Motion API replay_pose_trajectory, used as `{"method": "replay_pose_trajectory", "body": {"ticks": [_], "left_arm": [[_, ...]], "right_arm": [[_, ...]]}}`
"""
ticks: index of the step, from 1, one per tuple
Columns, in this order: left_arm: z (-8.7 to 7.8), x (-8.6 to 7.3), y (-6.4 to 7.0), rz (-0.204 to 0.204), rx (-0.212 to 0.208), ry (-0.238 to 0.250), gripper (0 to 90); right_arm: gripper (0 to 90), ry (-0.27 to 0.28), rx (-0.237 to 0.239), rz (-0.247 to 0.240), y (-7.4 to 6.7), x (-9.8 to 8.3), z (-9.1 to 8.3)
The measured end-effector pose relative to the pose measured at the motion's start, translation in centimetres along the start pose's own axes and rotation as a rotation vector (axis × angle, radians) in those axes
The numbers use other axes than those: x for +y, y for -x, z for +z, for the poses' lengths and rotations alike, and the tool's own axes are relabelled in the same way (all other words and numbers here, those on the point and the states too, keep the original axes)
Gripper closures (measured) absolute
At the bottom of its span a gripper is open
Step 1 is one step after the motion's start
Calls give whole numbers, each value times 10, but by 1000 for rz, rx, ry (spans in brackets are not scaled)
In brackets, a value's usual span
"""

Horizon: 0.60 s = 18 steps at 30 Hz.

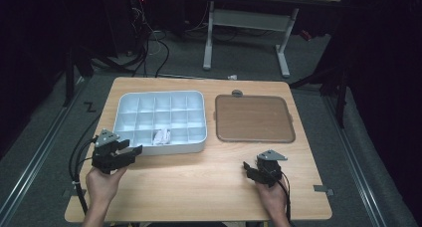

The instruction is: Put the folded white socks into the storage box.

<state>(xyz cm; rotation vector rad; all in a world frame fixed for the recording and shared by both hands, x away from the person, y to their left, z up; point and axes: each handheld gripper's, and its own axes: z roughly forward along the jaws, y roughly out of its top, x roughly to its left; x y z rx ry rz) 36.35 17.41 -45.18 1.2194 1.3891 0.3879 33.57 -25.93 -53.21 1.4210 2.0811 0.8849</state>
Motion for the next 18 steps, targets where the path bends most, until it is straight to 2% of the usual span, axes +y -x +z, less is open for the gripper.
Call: {"method": "replay_pose_trajectory", "body": {"ticks": [7,18], "left_arm": [[-1,-4,-4,-13,14,-1,449],[-4,-8,-7,-29,12,-3,449]], "right_arm": [[392,0,0,0,0,0,0],[392,0,0,0,0,0,0]]}}
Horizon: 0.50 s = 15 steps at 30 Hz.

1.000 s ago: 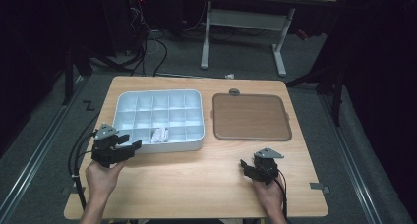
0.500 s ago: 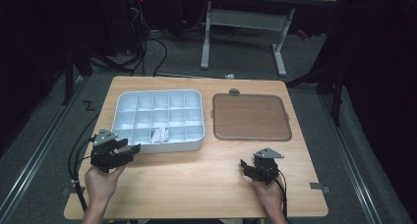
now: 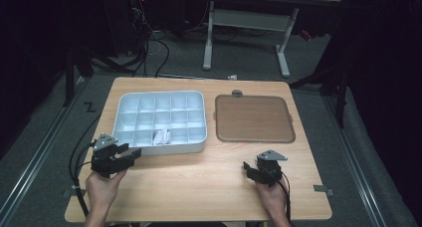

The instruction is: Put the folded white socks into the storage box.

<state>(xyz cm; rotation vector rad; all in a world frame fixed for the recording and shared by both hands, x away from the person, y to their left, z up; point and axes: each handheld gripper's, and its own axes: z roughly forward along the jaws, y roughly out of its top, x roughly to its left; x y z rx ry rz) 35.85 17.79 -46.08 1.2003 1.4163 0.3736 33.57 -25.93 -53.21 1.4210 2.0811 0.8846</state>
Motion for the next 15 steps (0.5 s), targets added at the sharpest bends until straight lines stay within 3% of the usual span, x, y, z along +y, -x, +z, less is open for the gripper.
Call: {"method": "replay_pose_trajectory", "body": {"ticks": [15], "left_arm": [[-2,-10,-6,-41,-4,-11,445]], "right_arm": [[392,0,0,0,0,0,0]]}}
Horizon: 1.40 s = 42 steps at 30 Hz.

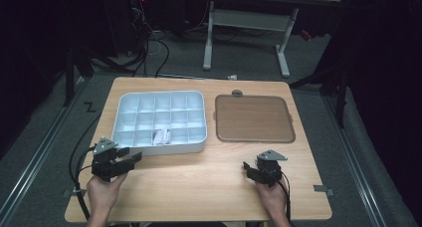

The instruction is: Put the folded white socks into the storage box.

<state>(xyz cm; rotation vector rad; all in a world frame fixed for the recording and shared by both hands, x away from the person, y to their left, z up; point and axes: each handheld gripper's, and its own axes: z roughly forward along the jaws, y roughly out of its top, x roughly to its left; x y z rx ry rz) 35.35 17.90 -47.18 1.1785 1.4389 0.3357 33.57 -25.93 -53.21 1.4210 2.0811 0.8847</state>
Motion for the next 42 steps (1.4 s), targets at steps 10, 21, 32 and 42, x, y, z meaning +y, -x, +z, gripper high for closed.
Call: {"method": "replay_pose_trajectory", "body": {"ticks": [10,21,32,42], "left_arm": [[0,-6,-2,-20,-3,-4,446],[0,-13,-6,-23,-4,-17,449],[3,-19,-9,-36,-2,-38,458],[4,-25,-12,-44,3,-47,457]], "right_arm": [[392,0,0,-1,0,0,0],[392,0,0,0,0,0,0],[392,0,0,0,0,0,0],[392,0,0,1,0,0,0]]}}
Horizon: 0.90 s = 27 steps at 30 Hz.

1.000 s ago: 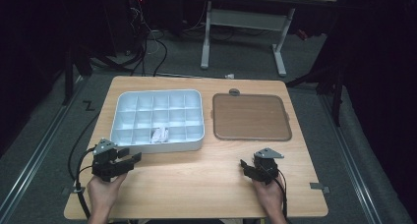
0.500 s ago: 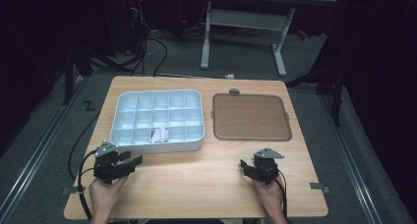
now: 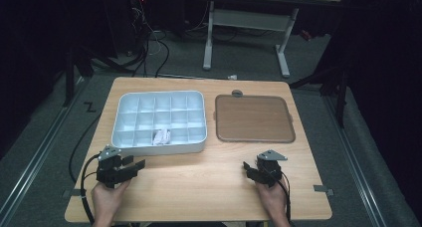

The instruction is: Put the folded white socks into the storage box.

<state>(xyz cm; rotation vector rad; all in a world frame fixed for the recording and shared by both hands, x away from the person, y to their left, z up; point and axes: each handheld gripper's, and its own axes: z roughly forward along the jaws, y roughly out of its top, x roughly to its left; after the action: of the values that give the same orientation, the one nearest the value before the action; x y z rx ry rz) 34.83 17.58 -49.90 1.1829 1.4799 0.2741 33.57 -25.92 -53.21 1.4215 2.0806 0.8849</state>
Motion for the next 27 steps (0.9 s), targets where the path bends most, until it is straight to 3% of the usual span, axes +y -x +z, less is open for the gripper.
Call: {"method": "replay_pose_trajectory", "body": {"ticks": [27], "left_arm": [[15,-22,-3,-4,22,-57,444]], "right_arm": [[392,0,0,0,0,0,0]]}}
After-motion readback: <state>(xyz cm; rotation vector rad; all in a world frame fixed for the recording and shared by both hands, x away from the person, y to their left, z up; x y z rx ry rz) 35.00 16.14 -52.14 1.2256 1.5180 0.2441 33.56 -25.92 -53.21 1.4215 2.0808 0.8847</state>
